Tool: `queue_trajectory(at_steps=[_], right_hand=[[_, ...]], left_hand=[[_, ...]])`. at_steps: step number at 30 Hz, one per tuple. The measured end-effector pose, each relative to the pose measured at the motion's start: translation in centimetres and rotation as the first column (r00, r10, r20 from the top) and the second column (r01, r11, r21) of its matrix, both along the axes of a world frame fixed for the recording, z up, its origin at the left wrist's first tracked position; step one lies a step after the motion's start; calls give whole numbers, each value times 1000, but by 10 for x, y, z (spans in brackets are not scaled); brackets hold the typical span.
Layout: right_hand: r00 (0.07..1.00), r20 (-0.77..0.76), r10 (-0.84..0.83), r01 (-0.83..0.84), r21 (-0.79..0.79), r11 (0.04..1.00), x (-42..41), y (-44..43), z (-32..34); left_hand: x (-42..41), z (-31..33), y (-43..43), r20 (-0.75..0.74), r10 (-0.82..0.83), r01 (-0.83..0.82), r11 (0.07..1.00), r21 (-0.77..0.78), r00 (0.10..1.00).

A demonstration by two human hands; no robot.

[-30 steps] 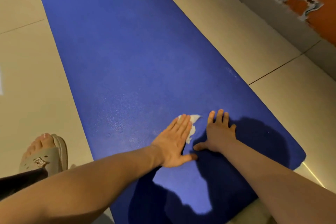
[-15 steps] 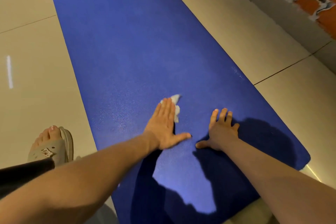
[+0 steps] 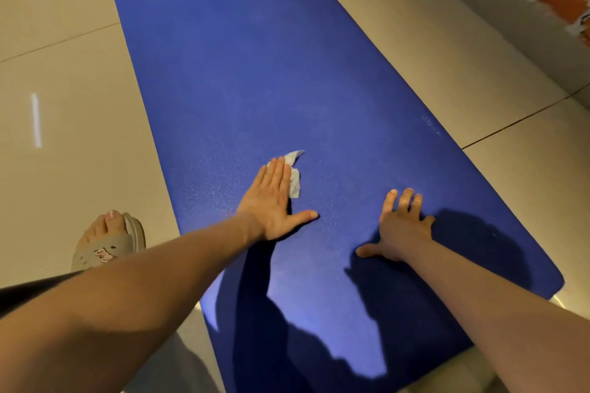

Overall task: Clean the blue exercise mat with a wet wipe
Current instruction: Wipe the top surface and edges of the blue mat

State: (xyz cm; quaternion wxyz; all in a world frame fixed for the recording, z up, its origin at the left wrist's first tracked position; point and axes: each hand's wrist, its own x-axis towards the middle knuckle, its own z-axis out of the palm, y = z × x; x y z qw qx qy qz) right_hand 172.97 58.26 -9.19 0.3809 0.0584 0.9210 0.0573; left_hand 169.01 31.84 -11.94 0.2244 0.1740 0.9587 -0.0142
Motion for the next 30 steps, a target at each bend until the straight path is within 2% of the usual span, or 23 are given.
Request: queue_trajectory(at_steps=[2,5,9,11,14,18,20,22,26,28,30], right_hand=[[1000,1,-2,2,0,1000,-1,0,0],[1000,0,-7,7,-6,1000,-1,0,0],[1000,-3,-5,5,-5,1000,-1,0,-1],[1000,-1,-6,6,-6,1000,-1,0,-2],[1000,12,-12,12,-5,1000,-2,0,-2],[1000,20,-13,13,0,1000,-3,-1,-1],[1000,19,-18,18,0,1000,-3,-1,-1],[999,22,-24,24,-3,1000,-3,-1,0],[1000,17,-21,21,-8,1000,-3,-2,0],[999,27,-21,21,-4,1000,-3,-3,1],[998,45,-32,32,-1,999,-4,-3,2]], left_hand=[[30,-1,14,15,-54,53,998,43,998],[82,-1,20,33,-314,306,941,141,949],[71,-7,-8,-30,-529,527,836,150,848],[45,-8,-25,-62,-499,503,860,82,864],[11,-3,-35,-62,-269,269,963,-18,961],[10,-2,-14,-18,-10,10,1000,-2,1000],[35,-3,-5,10,-64,63,998,27,998],[68,-3,-7,19,-231,228,970,85,973],[88,-7,-34,-22,-505,500,847,178,863],[65,-8,-47,-62,-506,509,844,168,860],[35,-7,-51,-62,-366,370,925,87,929]])
